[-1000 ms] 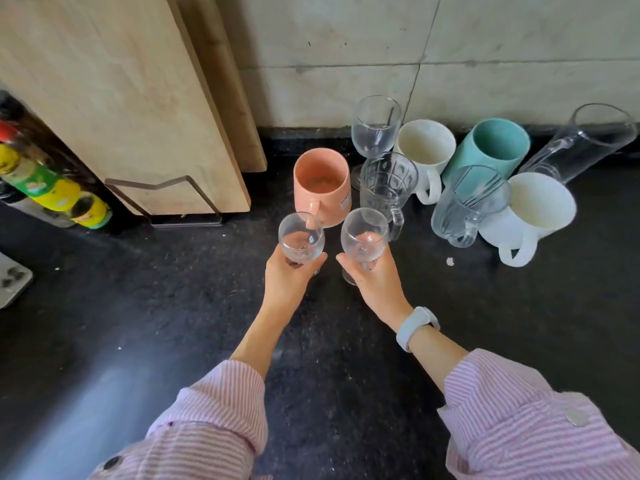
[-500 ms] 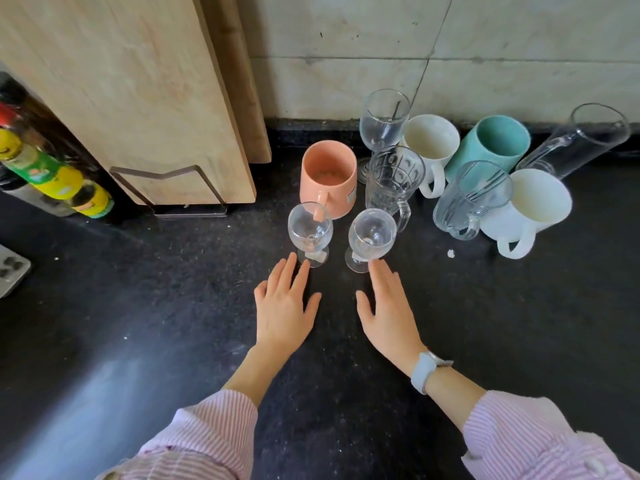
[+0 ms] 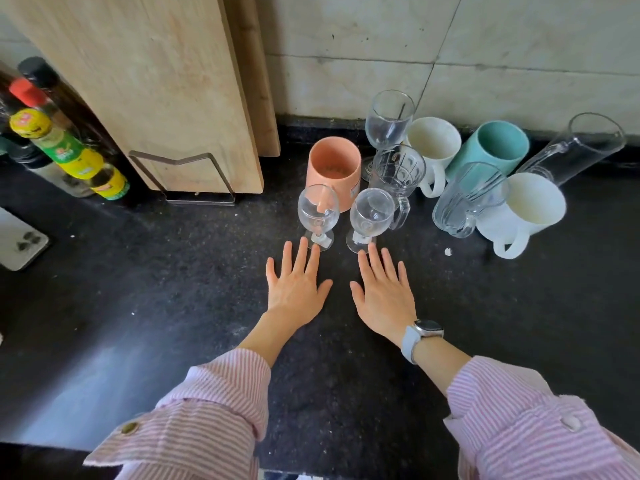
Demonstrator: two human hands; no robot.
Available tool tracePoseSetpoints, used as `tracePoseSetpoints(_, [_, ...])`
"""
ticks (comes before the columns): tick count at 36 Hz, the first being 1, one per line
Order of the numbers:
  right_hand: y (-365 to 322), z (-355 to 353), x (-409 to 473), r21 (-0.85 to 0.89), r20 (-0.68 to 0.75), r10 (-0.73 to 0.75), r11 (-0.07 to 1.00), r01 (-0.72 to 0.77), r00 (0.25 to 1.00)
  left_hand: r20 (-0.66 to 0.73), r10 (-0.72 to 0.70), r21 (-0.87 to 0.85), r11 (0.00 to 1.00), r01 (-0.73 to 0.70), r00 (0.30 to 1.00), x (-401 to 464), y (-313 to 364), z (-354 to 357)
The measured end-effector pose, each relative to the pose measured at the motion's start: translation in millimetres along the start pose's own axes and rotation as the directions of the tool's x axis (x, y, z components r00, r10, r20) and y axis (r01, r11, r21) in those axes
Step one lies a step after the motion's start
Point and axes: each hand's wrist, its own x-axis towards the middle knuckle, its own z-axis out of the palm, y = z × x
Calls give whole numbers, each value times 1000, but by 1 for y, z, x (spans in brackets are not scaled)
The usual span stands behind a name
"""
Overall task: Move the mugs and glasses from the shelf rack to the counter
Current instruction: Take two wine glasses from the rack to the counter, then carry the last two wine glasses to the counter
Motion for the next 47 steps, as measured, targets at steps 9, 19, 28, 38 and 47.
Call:
tracePoseSetpoints(9, [-21, -28, -25, 122, -30, -84, 989, 87, 996, -60, -217, -246, 949, 197, 974, -59, -20, -12])
tracePoseSetpoints(19, [-158, -53, -91, 216, -137, -446, 858, 466, 885, -384, -471, -404, 859, 314, 794, -204, -114, -51])
tracePoseSetpoints(28, [-308, -27, -231, 202, -143, -746, 621, 757, 650, -506, -715, -516, 699, 495, 482, -436, -181, -29])
tracePoseSetpoints(38, [-456, 57, -510, 246, 19, -978, 206, 947, 208, -446, -895, -637, 312, 705, -7, -785, -189, 74])
tracePoseSetpoints(47, [-531, 118, -694, 340, 129, -971, -148, 929, -203, -278, -862, -786, -49, 617, -423, -976, -148, 138])
